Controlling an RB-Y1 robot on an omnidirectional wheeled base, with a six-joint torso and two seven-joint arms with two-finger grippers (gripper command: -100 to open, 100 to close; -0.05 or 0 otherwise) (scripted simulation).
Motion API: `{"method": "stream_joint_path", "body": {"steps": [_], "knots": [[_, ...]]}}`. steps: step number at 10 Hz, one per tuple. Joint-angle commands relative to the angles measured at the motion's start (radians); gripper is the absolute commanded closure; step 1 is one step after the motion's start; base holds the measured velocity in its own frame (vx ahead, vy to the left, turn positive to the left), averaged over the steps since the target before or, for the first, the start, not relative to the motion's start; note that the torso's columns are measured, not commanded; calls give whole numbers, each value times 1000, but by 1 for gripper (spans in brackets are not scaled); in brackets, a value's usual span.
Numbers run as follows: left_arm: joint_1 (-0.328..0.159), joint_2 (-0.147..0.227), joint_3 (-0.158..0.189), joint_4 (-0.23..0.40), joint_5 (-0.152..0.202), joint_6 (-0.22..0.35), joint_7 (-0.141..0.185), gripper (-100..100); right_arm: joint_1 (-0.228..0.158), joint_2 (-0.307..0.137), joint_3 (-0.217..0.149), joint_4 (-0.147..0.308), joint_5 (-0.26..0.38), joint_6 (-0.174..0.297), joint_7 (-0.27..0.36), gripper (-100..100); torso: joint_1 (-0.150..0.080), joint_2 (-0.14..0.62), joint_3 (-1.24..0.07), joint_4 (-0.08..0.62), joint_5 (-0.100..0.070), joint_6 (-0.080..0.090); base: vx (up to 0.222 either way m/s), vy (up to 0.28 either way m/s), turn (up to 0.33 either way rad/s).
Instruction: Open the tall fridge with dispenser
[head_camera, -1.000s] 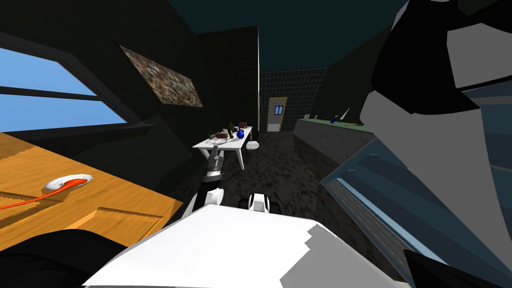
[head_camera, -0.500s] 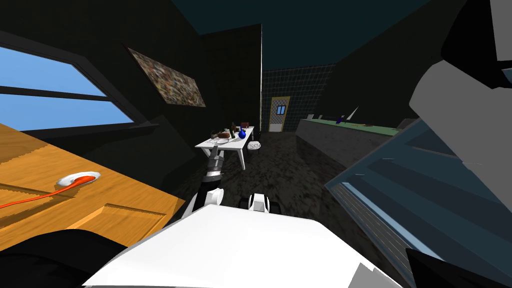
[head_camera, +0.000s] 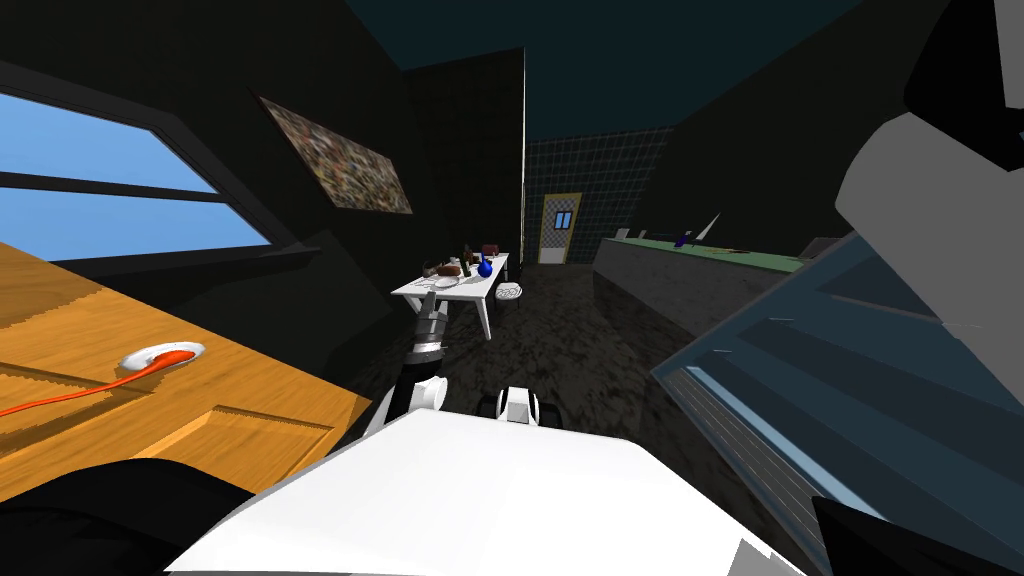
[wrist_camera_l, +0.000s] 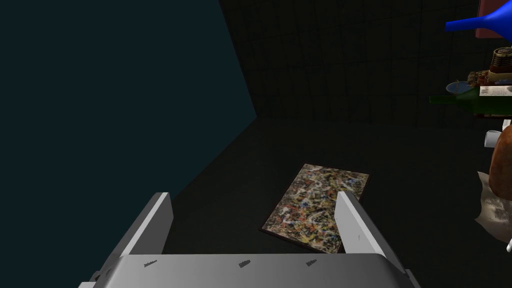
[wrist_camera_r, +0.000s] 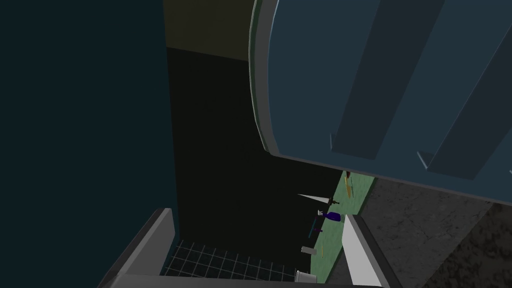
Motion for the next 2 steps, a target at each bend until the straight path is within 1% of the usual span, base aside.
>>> {"method": "stream_joint_path", "body": {"steps": [1, 2], "knots": [[0, 0, 0, 0, 0, 0, 0, 0, 0, 0, 0, 0, 0, 0, 0, 0, 0, 0, 0, 0, 0, 0, 0, 0, 0], [0, 0, 0, 0, 0, 0, 0, 0, 0, 0, 0, 0, 0, 0, 0, 0, 0, 0, 0, 0, 0, 0, 0, 0, 0]]}}
